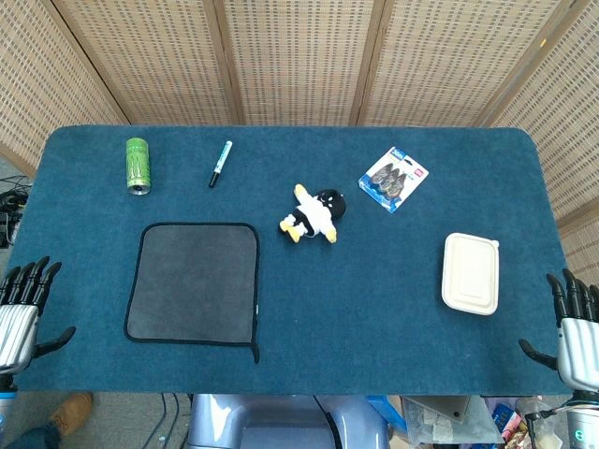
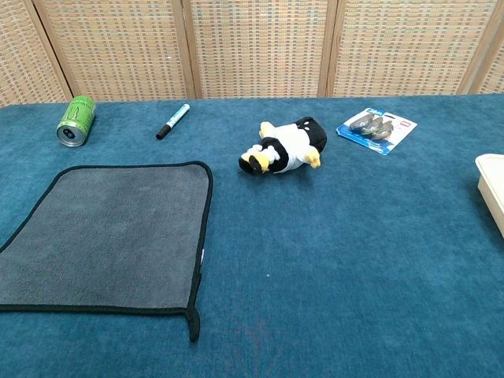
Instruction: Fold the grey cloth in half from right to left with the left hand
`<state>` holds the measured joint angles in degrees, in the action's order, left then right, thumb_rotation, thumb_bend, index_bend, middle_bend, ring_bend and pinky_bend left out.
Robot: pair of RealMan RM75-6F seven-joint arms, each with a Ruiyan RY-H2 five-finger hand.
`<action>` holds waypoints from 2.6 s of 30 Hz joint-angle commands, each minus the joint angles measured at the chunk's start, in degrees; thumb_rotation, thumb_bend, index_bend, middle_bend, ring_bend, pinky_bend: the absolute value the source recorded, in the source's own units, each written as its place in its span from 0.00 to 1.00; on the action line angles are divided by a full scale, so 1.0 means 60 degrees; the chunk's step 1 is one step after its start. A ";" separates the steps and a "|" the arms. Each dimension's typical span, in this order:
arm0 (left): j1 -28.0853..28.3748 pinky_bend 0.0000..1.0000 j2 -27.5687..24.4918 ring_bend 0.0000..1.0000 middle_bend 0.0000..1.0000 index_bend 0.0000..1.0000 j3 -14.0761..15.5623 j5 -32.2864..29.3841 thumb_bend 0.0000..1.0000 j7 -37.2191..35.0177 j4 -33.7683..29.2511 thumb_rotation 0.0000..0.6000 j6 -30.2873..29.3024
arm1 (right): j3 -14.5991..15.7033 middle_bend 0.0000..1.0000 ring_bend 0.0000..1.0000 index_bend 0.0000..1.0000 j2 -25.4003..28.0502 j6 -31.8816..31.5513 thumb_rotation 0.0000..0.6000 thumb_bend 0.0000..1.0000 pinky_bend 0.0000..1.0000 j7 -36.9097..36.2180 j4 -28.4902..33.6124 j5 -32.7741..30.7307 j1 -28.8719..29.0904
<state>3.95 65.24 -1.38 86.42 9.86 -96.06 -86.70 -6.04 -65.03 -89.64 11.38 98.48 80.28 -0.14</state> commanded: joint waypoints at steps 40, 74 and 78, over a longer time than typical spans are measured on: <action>0.7101 0.00 0.1047 0.00 0.00 0.24 -0.0758 0.2721 0.21 0.1312 0.1910 1.00 0.7556 | -0.0631 0.00 0.00 0.00 -0.0273 0.0567 1.00 0.00 0.00 0.0611 -0.0564 -0.1664 0.0289; 1.0285 0.00 0.4232 0.00 0.00 0.35 0.0060 0.2627 0.29 0.1043 0.5195 1.00 0.9913 | -0.0702 0.00 0.00 0.00 -0.0456 0.1299 1.00 0.00 0.00 0.0783 -0.1095 -0.2554 0.0559; 1.0366 0.00 0.4336 0.00 0.00 0.36 0.0184 0.2576 0.28 0.1016 0.5284 1.00 0.9860 | -0.0710 0.00 0.00 0.00 -0.0439 0.1311 1.00 0.00 0.00 0.0746 -0.1110 -0.2590 0.0560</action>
<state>66.09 91.20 -0.35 101.95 16.01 -64.41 -27.49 -10.30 -67.68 -81.78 15.88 91.83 64.75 3.22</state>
